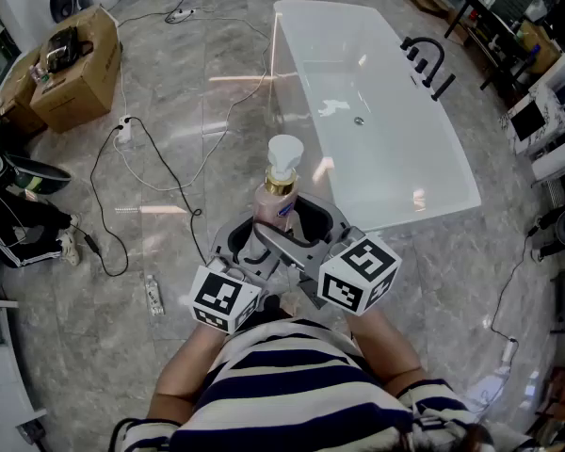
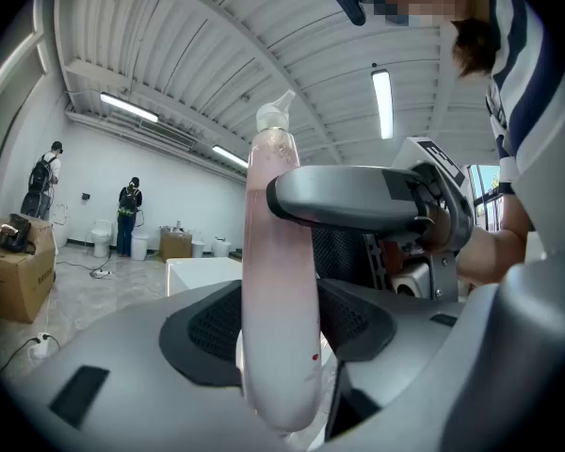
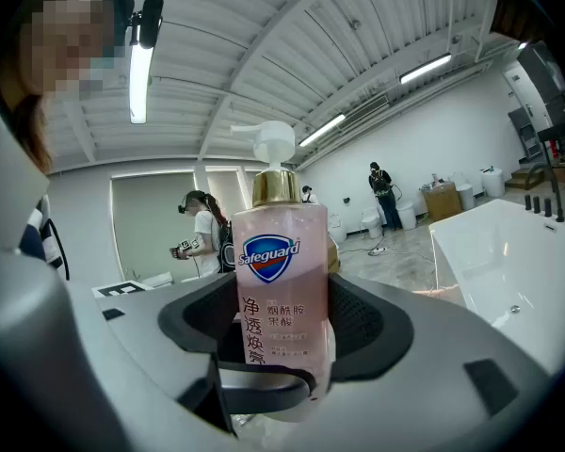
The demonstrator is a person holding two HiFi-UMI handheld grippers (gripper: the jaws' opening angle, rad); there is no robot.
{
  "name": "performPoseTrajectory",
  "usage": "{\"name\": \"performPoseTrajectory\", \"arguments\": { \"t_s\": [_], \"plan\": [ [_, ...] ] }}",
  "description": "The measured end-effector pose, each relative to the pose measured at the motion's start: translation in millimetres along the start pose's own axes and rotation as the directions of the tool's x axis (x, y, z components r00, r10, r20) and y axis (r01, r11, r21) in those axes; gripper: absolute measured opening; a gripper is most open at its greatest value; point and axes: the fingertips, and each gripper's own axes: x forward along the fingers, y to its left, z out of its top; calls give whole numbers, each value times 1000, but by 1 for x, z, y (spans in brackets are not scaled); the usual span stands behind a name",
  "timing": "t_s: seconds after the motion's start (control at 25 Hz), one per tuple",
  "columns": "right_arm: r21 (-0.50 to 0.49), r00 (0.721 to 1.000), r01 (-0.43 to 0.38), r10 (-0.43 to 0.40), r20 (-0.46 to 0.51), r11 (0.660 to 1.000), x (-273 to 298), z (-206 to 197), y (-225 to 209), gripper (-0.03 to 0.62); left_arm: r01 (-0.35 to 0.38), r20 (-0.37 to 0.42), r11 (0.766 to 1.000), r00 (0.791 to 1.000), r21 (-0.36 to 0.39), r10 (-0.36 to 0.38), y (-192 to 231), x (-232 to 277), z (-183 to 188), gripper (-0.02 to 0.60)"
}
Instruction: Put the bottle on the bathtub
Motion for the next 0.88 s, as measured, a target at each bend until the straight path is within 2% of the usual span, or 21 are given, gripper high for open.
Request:
{"name": "performPoseTrajectory", "arguments": {
  "t_s": [0.88],
  "plan": [
    [23,998,-58,58,-10,998,-6,6,-38,310,-66,0,998,998,-12,66,1,38,0,242]
  ]
}}
